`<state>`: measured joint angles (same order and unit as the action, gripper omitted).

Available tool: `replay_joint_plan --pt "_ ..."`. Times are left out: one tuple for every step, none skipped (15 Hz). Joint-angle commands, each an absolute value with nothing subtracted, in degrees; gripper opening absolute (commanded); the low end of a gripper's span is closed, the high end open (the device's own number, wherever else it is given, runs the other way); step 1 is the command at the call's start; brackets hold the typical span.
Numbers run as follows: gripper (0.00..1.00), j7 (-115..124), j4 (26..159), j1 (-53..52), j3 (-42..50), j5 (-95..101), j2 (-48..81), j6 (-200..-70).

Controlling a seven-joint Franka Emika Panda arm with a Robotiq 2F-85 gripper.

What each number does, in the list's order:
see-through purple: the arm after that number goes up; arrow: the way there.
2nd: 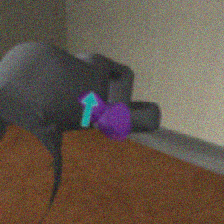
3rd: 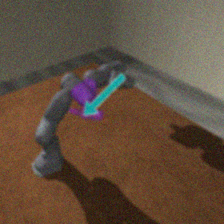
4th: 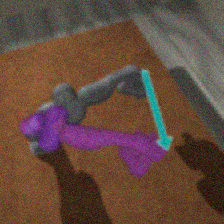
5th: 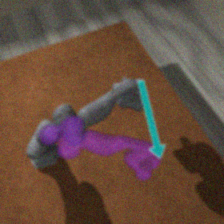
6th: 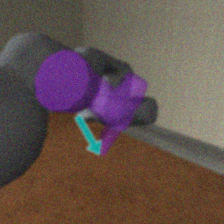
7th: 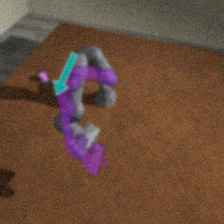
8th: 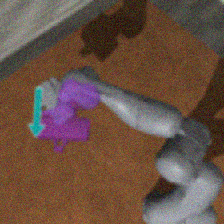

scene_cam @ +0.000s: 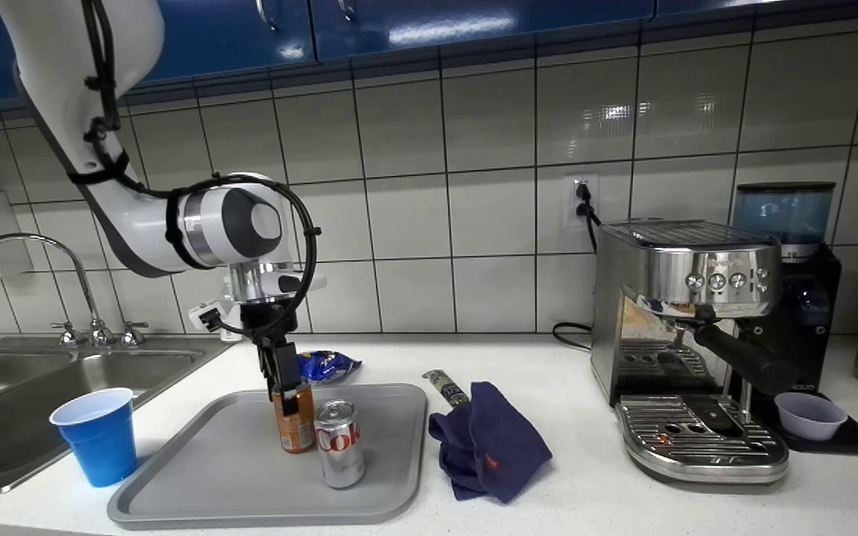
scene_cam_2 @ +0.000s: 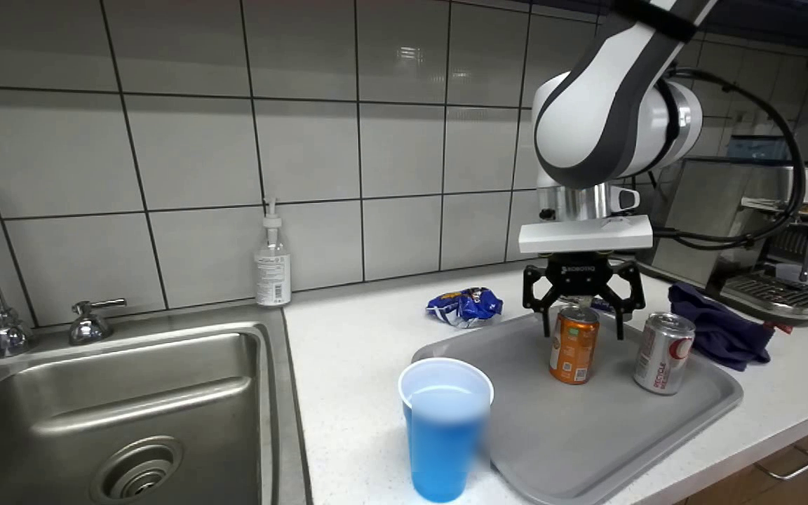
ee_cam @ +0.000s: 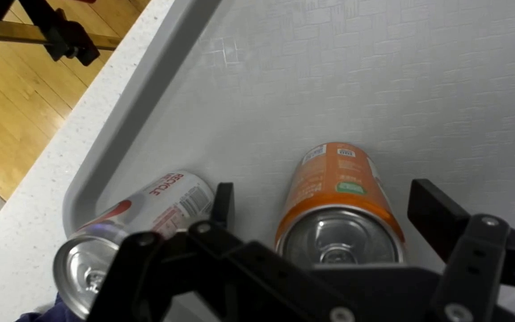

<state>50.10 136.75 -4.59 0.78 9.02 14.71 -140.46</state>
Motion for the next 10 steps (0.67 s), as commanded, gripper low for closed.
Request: replay_joint_plan --pt "1.00 50.78 134.84 -5.75 1.91 8.82 15.95 -141.04" --pt "1.00 50.78 134.46 -5.74 2.04 8.71 16.17 -141.05" --pt "1.00 50.55 134.12 -5.66 2.10 8.56 16.30 -140.93" --pt "1.00 50.66 133.92 -5.70 2.24 8.66 16.36 -140.97" --pt "1.00 50.63 133.74 -5.69 2.37 8.67 16.46 -141.02" --pt "1.00 50.51 133.47 -5.66 2.42 8.53 16.60 -140.78" --pt "1.00 50.67 133.40 -5.76 2.57 8.79 16.66 -140.98" --pt "0.93 50.78 133.36 -5.84 2.66 8.95 16.72 -141.15" --pt "0.74 50.83 133.32 -5.89 2.72 9.02 16.82 -141.31" --pt "0.68 50.90 133.29 -5.95 2.77 9.11 16.91 -141.40"
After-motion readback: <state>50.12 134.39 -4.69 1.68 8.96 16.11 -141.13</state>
